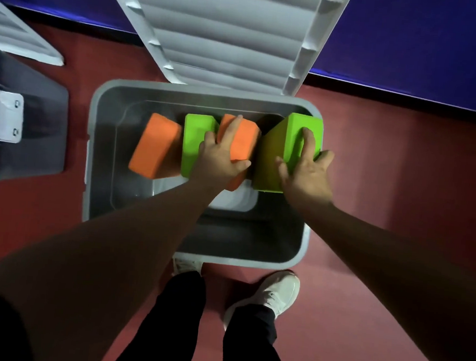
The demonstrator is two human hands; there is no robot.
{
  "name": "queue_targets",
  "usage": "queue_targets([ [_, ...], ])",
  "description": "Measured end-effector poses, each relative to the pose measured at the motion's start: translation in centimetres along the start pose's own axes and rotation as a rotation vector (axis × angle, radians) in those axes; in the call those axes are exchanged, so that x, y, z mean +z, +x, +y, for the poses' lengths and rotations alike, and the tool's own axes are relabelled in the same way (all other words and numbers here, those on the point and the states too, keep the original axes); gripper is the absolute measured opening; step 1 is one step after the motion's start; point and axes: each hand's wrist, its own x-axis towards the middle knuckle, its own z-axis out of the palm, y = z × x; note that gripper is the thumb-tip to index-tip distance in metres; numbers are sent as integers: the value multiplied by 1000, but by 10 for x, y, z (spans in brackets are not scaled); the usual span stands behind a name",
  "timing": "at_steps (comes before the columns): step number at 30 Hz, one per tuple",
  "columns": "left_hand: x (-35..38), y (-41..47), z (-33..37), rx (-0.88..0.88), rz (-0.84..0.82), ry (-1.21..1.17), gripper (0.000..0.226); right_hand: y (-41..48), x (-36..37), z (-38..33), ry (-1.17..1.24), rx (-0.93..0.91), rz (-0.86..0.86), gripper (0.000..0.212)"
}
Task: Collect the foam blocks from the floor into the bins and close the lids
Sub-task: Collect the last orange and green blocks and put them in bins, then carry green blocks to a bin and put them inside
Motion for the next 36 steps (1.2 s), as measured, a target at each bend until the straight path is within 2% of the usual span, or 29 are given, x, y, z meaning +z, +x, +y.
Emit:
queue_targets([
  [2, 14, 10, -9, 23, -20, -18, 92, 4, 20, 1, 5, -16, -7, 76],
  [5, 25, 18, -16, 69, -104, -21, 76, 11, 37, 3, 12, 11, -116, 73],
  [10, -30, 15, 1, 34, -132, 41, 58, 9, -11, -19, -50, 25, -136, 65],
  [15, -158, -11, 46, 117, -25, 91, 43, -23, -134, -81, -18, -37, -120, 61],
  [21, -367, -96, 166, 259, 101, 70, 38, -111, -338, -203, -25, -75, 48, 61],
  [26, -528, -186, 258, 374, 218, 88, 39, -200, -487, -292, -22, -182, 196, 65],
  [31, -643, -267, 311, 418, 393, 124, 44, -261, -580, -352, 4, -294, 303, 68],
  [36, -692, -339, 326, 365, 586, 106, 46, -296, -628, -383, -13, -438, 371, 69],
])
